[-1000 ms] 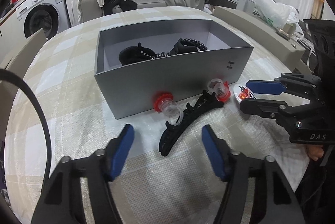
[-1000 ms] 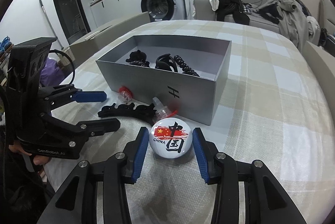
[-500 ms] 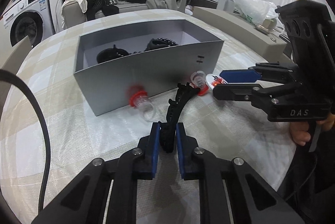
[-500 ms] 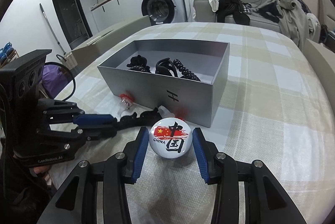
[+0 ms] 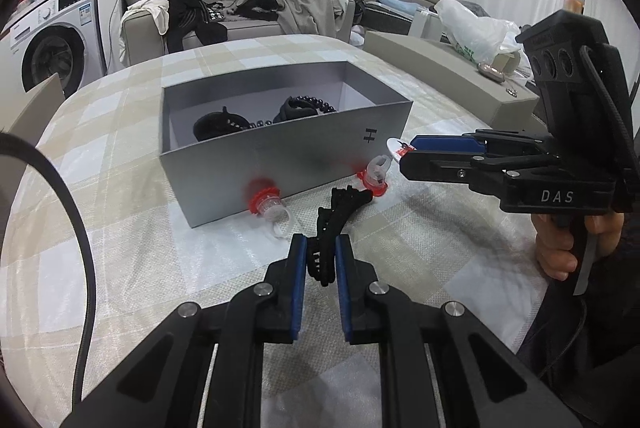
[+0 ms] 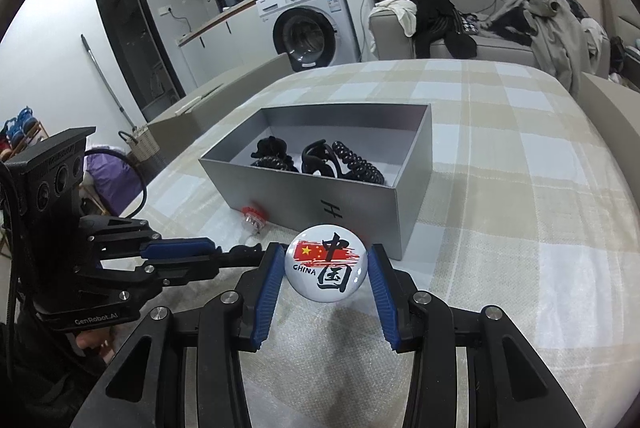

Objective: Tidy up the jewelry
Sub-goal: 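Carry the white badge and headband into the grey box and open both grippers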

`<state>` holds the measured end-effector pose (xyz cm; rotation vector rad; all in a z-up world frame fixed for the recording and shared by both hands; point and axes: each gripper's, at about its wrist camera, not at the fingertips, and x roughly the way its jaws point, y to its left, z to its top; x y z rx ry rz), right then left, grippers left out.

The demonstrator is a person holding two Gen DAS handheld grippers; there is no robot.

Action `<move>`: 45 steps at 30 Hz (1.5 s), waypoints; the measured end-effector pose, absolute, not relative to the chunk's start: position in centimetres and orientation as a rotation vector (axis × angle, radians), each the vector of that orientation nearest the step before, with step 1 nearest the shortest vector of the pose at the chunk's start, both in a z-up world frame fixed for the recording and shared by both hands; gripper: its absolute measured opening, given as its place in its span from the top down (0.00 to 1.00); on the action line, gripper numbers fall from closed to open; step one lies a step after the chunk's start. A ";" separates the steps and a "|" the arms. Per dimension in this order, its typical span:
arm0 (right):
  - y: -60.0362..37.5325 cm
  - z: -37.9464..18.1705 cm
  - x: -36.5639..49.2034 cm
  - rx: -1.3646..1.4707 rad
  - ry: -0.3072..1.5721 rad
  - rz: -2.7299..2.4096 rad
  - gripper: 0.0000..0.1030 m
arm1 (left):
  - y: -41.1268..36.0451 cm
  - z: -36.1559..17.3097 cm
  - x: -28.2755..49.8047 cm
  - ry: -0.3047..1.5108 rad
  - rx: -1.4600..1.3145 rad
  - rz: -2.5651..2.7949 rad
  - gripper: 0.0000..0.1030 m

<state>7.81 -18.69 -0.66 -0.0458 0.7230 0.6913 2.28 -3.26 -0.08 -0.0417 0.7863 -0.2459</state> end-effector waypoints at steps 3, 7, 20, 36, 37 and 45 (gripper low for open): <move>-18.8 -0.4 7.7 -0.034 0.711 0.695 0.59 | -2.9 0.3 1.8 0.771 -0.060 -0.242 0.91; -18.9 -0.2 7.7 -0.020 0.702 0.698 0.59 | -2.4 0.8 1.5 0.750 -0.094 -0.240 0.91; -19.8 1.4 7.3 0.039 0.657 0.706 0.59 | -2.1 2.4 1.4 0.682 -0.131 -0.250 0.91; -19.5 5.5 8.0 0.081 0.564 0.708 0.59 | -0.9 6.3 2.5 0.557 -0.137 -0.179 0.91; -19.5 5.7 8.2 0.082 0.559 0.707 0.59 | -0.8 6.4 2.6 0.551 -0.136 -0.174 0.91; -18.5 6.8 9.7 0.081 0.528 0.680 0.59 | 0.2 6.7 5.0 0.524 -0.129 -0.117 0.91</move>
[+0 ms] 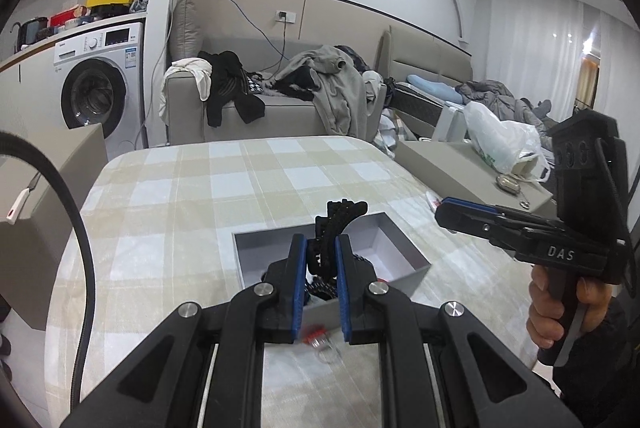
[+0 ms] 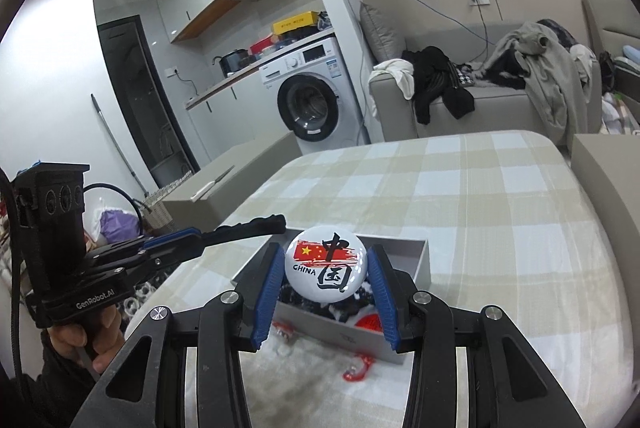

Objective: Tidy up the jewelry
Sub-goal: 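Carry the white badge and headband into the grey box and open both grippers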

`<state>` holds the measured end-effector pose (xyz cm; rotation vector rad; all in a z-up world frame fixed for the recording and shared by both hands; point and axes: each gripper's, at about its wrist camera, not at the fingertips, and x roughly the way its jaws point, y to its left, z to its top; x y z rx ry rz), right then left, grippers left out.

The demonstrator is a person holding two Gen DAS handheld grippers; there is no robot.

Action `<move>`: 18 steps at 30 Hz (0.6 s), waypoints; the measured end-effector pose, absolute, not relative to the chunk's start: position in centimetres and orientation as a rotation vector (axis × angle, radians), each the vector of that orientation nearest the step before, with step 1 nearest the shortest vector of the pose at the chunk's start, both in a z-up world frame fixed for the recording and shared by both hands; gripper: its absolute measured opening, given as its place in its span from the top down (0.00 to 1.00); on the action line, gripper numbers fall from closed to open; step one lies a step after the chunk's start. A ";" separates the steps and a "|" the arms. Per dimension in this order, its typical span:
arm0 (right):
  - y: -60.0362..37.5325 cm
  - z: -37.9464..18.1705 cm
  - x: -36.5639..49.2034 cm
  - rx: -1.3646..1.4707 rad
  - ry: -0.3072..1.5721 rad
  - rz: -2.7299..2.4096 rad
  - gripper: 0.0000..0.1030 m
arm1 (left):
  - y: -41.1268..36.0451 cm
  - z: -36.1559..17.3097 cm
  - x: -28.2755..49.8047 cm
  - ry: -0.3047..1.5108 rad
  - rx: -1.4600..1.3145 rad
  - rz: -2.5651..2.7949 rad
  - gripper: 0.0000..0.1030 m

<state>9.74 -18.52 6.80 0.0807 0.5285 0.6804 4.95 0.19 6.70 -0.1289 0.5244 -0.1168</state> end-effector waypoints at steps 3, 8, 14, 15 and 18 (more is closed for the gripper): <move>-18.3 6.4 10.2 0.084 0.525 0.665 0.59 | 0.6 5.9 5.8 0.523 -0.132 -0.085 0.91; -18.1 4.7 11.4 0.083 0.580 0.648 0.59 | 1.4 4.9 6.3 0.551 -0.163 -0.077 0.91; -18.0 3.6 11.9 0.094 0.619 0.643 0.59 | 1.8 4.4 6.3 0.567 -0.188 -0.063 0.91; -17.9 3.6 11.9 0.092 0.623 0.641 0.59 | 1.8 4.4 6.3 0.571 -0.188 -0.062 0.91; -17.7 3.5 11.8 0.091 0.633 0.631 0.58 | 1.6 4.3 6.3 0.579 -0.188 -0.064 0.91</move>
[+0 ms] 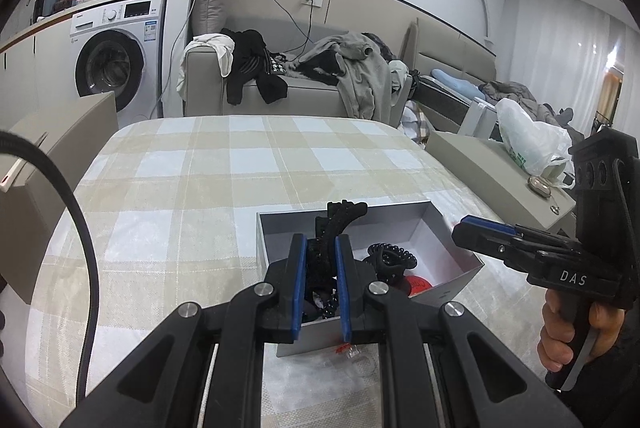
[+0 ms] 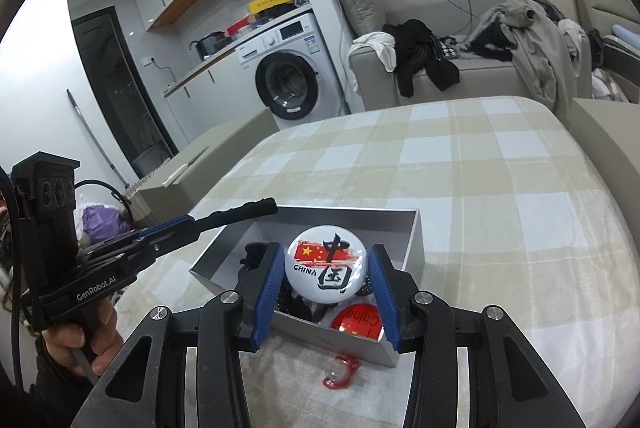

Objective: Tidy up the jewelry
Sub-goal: 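Carry the white badge and headband into the grey box and open both grippers, then move the right gripper to a clear red-capped vial and grasp it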

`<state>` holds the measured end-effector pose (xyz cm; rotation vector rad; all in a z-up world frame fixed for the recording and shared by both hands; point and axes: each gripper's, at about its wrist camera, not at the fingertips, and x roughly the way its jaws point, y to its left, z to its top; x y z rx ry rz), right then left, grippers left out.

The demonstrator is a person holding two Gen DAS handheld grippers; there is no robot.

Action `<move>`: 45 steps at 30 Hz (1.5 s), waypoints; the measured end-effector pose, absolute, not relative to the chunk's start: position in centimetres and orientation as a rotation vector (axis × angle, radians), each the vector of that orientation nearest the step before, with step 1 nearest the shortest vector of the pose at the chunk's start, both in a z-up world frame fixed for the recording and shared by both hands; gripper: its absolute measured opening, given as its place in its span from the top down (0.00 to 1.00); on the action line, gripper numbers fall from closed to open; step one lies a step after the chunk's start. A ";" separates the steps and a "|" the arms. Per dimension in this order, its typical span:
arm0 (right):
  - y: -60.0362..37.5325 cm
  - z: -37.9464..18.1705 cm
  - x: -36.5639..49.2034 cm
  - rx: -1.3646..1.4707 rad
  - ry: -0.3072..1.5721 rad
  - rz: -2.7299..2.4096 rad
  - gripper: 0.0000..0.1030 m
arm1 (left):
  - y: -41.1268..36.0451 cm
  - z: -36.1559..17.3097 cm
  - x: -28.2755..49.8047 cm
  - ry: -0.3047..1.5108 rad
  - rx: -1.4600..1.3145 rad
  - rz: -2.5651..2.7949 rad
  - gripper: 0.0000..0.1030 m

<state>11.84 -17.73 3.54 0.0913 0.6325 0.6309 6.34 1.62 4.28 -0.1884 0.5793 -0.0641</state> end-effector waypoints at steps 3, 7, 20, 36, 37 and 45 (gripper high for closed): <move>-17.8 3.7 11.8 0.093 0.631 0.638 0.58 | 1.5 4.3 6.5 0.583 -0.183 -0.066 0.91; -17.8 3.7 11.7 0.094 0.636 0.644 0.58 | 1.1 4.2 6.6 0.583 -0.173 -0.068 0.91; -17.4 3.8 11.4 0.051 0.638 0.632 0.53 | 1.5 3.5 6.6 0.595 -0.227 -0.027 0.41; -18.7 1.3 8.6 -0.036 0.704 0.621 0.00 | 0.1 2.3 3.4 0.617 -0.112 0.092 0.01; -18.7 1.2 8.5 -0.042 0.698 0.610 0.00 | 0.0 2.2 3.3 0.616 -0.110 0.088 0.01; -18.0 0.1 8.6 -0.058 0.725 0.604 0.00 | -1.0 1.2 3.1 0.627 -0.062 0.064 0.01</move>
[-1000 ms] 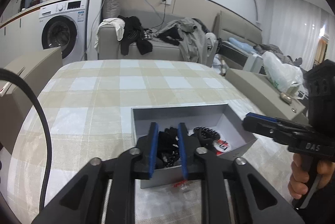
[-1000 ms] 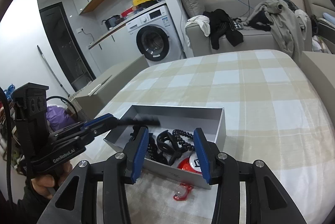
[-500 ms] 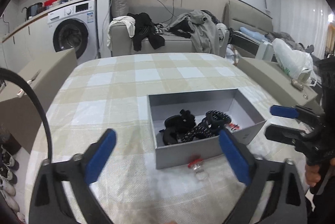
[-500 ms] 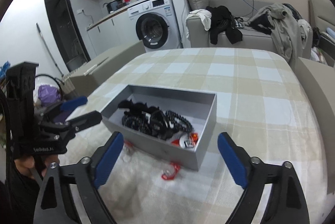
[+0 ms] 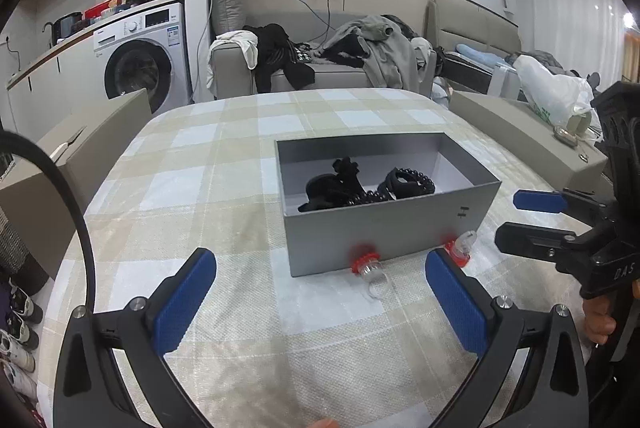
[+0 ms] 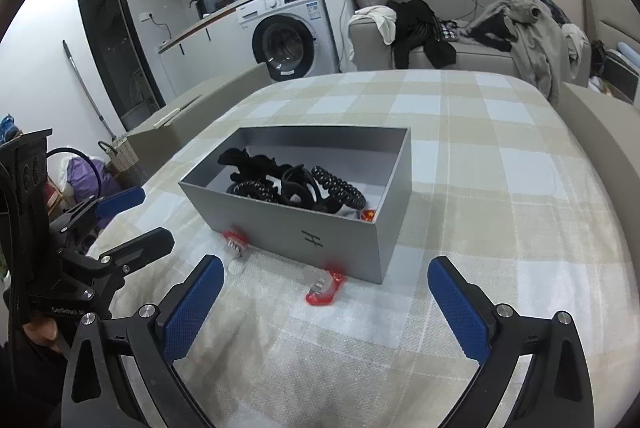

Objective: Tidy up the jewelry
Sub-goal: 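Move the right gripper to a clear red-capped vial and grasp it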

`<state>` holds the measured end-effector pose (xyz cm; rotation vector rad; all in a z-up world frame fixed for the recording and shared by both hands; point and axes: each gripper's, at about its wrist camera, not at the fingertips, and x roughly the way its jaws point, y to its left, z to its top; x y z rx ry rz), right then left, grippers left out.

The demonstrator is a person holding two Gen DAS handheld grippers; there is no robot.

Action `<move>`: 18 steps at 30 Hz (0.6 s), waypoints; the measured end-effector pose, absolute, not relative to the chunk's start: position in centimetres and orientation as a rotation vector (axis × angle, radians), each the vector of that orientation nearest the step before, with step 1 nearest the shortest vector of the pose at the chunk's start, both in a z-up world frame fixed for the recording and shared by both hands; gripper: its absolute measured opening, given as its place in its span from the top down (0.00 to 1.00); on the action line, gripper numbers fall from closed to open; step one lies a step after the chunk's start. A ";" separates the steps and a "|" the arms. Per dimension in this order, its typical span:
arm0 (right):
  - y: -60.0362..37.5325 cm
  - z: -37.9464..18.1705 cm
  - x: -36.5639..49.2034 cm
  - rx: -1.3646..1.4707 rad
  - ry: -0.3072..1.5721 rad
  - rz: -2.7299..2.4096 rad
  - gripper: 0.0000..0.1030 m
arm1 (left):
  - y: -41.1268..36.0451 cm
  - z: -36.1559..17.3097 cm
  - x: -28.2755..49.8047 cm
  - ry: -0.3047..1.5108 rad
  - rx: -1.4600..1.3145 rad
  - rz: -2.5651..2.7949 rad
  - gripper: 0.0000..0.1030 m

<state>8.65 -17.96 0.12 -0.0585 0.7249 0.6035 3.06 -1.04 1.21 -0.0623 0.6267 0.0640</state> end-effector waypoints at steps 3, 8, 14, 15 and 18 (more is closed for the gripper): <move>-17.8 -0.3 8.7 -0.061 0.738 0.605 0.00 | -1.3 0.9 3.1 0.630 -0.057 0.055 0.01; -17.6 -0.7 8.8 -0.076 0.755 0.597 0.00 | -1.5 0.6 3.0 0.641 -0.053 0.048 0.01; -17.1 -1.2 9.0 -0.098 0.786 0.592 0.01 | -1.1 0.0 3.3 0.676 -0.073 0.051 0.01; -17.0 -1.3 9.0 -0.096 0.788 0.593 0.02 | -1.0 0.0 3.4 0.682 -0.078 0.052 0.01; -16.8 -1.6 9.1 -0.099 0.805 0.594 0.09 | -1.0 0.0 3.4 0.691 -0.085 0.048 0.01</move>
